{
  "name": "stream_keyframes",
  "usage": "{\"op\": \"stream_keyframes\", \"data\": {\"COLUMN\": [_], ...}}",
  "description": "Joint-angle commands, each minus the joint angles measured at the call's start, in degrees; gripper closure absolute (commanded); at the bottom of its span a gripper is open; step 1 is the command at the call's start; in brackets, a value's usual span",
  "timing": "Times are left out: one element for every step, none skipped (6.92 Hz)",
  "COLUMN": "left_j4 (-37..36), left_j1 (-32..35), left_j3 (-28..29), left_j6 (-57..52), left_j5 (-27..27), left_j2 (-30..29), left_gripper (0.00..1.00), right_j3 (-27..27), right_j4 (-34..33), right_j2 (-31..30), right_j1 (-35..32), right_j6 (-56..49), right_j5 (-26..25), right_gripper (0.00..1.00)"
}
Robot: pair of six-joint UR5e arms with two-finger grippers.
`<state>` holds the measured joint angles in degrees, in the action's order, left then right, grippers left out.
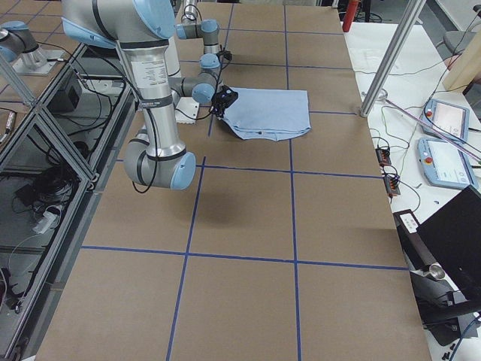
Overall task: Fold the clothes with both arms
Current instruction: 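Grasp the near edge of the shirt with both grippers, then lift the near edge with both grippers and fold it away from the robot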
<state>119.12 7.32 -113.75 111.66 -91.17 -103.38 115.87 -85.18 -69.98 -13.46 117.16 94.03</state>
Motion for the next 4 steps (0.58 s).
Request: {"op": "stream_keyframes", "data": {"left_j4": [-5.9, -6.7, -6.8, -7.1], "left_j1": [0.4, 1.1, 2.4, 5.5], "left_j3": [-8.4, -11.0, -11.6, -11.3], "left_j6": [0.0, 0.0, 0.0, -0.2], "left_j5": [-0.1, -0.1, -0.1, -0.1], "left_j2": [-0.3, -0.4, -0.9, -2.3], "left_gripper": [1.0, 1.0, 1.0, 1.0], "right_j3": [3.6, 6.2, 8.1, 8.1], "right_j4": [-0.3, -0.2, -0.3, -0.2], "right_j2": [-0.8, -2.3, -3.5, -3.0], "right_j1": [-0.5, -0.5, -1.1, -3.3], "right_j6": [0.1, 0.4, 0.6, 0.5], "right_j5": [0.1, -0.1, -0.6, -0.6], "right_gripper": [1.0, 1.0, 1.0, 1.0]}}
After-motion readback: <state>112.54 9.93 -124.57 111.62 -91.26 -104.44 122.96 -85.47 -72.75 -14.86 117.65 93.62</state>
